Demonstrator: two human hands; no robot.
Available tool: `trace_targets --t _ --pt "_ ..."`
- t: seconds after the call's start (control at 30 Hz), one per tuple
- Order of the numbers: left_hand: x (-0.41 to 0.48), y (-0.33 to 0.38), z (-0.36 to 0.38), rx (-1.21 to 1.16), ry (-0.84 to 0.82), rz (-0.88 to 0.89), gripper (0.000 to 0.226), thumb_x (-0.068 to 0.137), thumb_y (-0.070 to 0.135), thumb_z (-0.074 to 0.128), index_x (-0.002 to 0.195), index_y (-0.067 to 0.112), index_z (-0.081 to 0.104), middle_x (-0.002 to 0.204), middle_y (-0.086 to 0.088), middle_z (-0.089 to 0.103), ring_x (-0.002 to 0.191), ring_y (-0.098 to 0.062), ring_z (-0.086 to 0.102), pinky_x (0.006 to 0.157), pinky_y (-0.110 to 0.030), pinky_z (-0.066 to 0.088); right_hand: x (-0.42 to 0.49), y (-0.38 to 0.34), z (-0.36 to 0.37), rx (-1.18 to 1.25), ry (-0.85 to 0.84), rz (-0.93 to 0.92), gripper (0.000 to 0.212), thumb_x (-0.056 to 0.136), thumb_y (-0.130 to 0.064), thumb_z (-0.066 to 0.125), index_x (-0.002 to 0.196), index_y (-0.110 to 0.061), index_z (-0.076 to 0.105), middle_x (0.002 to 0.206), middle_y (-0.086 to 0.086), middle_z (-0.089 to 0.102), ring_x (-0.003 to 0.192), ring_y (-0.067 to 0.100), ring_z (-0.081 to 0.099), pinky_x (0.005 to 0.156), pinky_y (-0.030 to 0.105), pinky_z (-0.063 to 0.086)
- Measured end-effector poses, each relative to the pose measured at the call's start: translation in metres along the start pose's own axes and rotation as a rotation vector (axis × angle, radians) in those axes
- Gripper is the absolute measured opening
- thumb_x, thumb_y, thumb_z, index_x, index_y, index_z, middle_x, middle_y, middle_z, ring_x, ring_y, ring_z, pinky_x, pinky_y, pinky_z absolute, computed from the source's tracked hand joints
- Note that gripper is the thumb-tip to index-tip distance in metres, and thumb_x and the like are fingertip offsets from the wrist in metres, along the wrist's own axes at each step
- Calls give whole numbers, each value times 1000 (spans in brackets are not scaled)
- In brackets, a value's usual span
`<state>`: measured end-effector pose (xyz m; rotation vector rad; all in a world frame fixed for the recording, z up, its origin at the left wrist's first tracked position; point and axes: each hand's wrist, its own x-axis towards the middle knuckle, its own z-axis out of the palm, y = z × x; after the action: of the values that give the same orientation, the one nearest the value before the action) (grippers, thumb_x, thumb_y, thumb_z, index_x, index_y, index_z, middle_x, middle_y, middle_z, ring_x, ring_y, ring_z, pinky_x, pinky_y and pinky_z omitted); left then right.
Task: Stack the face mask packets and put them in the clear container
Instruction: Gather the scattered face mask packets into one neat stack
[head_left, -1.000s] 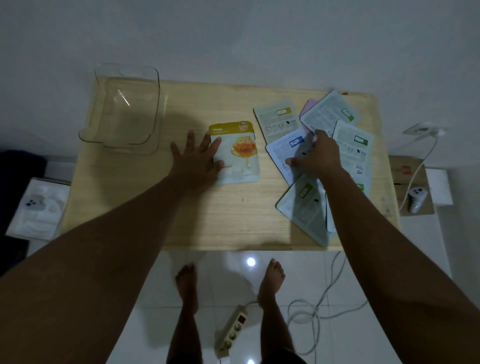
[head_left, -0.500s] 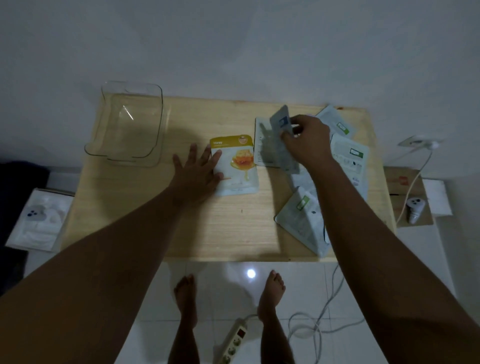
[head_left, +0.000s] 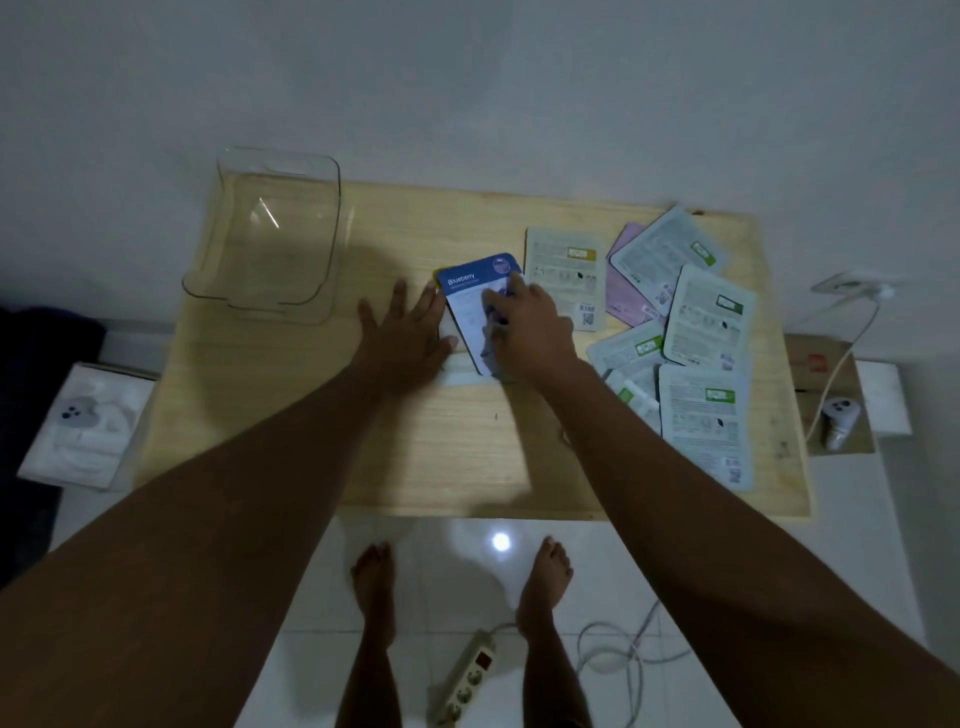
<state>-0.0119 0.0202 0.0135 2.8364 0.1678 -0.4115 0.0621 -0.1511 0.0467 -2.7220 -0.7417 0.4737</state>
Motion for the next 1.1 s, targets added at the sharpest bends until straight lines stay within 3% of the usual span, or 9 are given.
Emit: trace_targets --t 0.1,0.3,0.43,0.53,0.63,0.8,0.93,1.0,1.1 --pt "-2 4 -3 -148 36 -28 62 102 40 24 155 18 0 164 2 5 150 -29 -7 111 -69 -3 -9 3 16 -76 -48 6 52 94 -34 50 143 -26 36 160 14 19 143 40 20 97 62 36" --pt "-3 4 0 -154 54 -25 63 100 48 24 154 30 -2 164 3 8 150 -32 -6 109 -70 -6 -12 -8 20 -56 36 27 55 88 -25 59 141 -27 46 159 12 25 132 41 31 96 53 42" --pt "0 3 4 -39 35 -13 71 96 58 30 154 29 2 164 -2 9 150 -34 -6 107 -73 -2 -12 1 13 90 189 10 49 86 -21 50 134 -24 55 146 10 45 122 38 45 91 52 47" --pt "1 1 4 -53 24 -15 71 96 55 32 154 31 1 164 0 8 150 -32 -8 108 -72 -1 -9 19 -4 165 332 228 45 88 -18 56 132 -18 54 141 13 48 126 36 44 98 50 46" --pt "0 0 2 -63 19 -9 70 95 54 30 154 30 1 164 1 9 150 -32 -7 108 -72 0 -2 41 -15 194 350 462 41 90 -37 62 124 -16 56 131 15 48 124 35 45 97 52 48" --pt "1 -1 4 -27 36 -4 74 89 57 22 154 29 3 164 0 12 150 -33 -3 108 -72 3 9 57 -23 408 323 578 68 73 -25 84 130 -14 50 136 18 41 127 36 41 103 44 42" --pt "2 -2 10 -36 53 -9 73 90 58 22 154 30 4 164 1 12 150 -32 -5 108 -71 -1 14 64 -31 604 340 616 99 61 -13 91 141 -8 33 138 15 50 128 29 48 101 34 45" --pt "2 -2 11 -30 58 -10 73 90 58 21 154 29 4 164 1 12 150 -32 -4 108 -71 -1 11 67 -29 759 389 583 94 66 -5 84 143 -5 31 134 13 59 122 26 58 98 33 50" --pt "1 -1 10 -20 53 -12 73 90 57 22 154 29 3 163 1 13 150 -33 -3 108 -72 1 5 64 -31 812 485 490 63 73 -9 71 133 -4 54 120 10 69 105 22 68 91 39 58"
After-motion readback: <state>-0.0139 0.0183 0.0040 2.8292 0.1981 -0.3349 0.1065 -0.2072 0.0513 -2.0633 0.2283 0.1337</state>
